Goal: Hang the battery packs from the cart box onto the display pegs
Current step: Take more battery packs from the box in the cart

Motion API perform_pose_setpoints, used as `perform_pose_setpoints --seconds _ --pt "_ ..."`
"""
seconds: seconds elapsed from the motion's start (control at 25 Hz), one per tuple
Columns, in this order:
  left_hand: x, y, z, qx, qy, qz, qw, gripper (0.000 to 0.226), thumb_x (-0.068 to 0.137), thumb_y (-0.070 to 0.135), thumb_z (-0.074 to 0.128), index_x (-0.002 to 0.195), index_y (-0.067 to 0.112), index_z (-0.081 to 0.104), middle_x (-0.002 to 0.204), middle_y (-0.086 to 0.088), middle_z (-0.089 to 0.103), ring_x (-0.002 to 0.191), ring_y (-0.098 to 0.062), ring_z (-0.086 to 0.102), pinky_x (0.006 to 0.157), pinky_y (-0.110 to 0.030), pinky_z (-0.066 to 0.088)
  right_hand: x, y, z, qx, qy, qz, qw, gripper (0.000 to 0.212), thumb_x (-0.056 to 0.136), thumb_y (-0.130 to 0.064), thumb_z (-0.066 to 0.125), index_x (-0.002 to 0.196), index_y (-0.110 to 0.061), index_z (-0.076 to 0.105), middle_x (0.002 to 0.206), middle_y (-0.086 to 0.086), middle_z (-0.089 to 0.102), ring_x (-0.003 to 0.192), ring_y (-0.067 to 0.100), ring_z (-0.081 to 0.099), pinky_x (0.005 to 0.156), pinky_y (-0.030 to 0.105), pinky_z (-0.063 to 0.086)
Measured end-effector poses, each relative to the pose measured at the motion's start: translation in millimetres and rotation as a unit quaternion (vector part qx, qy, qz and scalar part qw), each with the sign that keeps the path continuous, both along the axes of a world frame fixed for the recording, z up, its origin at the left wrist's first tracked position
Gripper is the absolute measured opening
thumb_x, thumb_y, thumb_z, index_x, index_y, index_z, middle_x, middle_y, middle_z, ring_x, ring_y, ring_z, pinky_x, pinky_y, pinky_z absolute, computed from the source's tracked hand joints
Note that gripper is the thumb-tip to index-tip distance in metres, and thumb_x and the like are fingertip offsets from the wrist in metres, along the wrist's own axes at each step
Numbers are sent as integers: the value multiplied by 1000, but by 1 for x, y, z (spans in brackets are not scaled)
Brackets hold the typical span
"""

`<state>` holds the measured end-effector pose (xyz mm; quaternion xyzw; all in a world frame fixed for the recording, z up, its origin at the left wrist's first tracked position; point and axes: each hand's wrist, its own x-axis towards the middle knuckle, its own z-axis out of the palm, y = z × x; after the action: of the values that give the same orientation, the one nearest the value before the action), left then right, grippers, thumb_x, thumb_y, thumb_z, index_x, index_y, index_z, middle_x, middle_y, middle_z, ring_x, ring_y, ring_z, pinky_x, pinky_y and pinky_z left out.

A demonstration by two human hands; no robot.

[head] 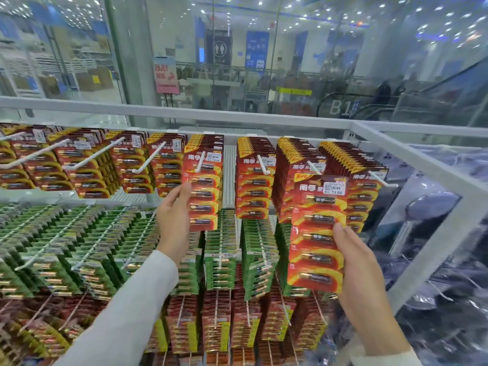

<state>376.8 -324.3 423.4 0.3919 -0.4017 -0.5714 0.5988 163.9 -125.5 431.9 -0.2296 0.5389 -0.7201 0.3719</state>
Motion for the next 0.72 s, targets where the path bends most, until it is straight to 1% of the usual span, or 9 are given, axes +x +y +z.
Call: perform_pose_setpoints --seconds 0.08,0.12,0.16,0.2,0.36,0.48,0.56,0.68,0.72 --pt "-5 -7 4 3 0 4 1000 24 104 37 60 119 21 69 97 4 78 69 -1 75 51 -17 55 -6 0 6 -3 8 -13 1000 44 94 -47 63 133 -27 64 118 0 76 107 26 74 94 52 56" --pt "-6 -11 4 2 -2 8 1000 21 105 35 59 119 21 67 98 5 76 65 4 72 48 -13 52 -7 1 8 3 12 -17 1000 39 96 -44 61 132 -27 64 116 0 77 105 25 74 92 51 57" --pt "-8 -13 4 -1 -4 10 1000 18 105 33 58 118 22 65 98 7 73 62 7 70 46 -10 49 -9 0 9 5 12 -23 1000 37 97 -43 61 131 -27 65 115 0 77 103 24 75 91 49 58" --pt "-8 -16 2 -3 -5 10 1000 16 105 32 58 117 23 64 99 7 73 62 7 70 46 -10 50 -10 0 10 5 16 -26 1000 38 98 -42 61 132 -27 64 116 0 77 102 24 75 89 49 58" --pt "-6 -22 -2 -11 -18 13 1000 15 104 35 60 111 26 69 97 4 79 75 -7 77 54 -21 57 -14 -8 10 13 13 -23 1000 39 99 -42 60 133 -25 63 114 3 77 100 26 76 87 48 59" --pt "-5 -23 -4 -15 -27 16 999 16 103 34 61 108 23 71 92 4 81 76 -14 78 55 -27 61 -17 -23 13 20 28 -7 999 29 102 -40 56 122 -23 69 105 6 79 91 27 77 75 43 60" --pt "-6 -21 -3 -15 -30 16 999 18 103 34 62 109 20 72 92 4 81 77 -15 79 57 -28 62 -22 -40 13 31 51 -6 998 29 105 -39 51 114 -20 72 99 7 79 85 27 78 68 39 59" --pt "-6 -23 -5 -11 -30 18 999 12 104 30 62 103 23 72 89 6 81 76 -13 78 56 -25 60 -29 -70 10 35 81 -16 996 31 107 -38 49 111 -19 72 97 7 79 86 27 78 72 42 61" --pt "-6 -24 -6 -11 -34 18 999 12 104 30 62 103 23 72 91 5 81 78 -14 79 57 -26 60 -32 -78 7 36 95 -22 995 31 107 -39 48 109 -19 72 96 7 79 84 25 78 70 40 61"
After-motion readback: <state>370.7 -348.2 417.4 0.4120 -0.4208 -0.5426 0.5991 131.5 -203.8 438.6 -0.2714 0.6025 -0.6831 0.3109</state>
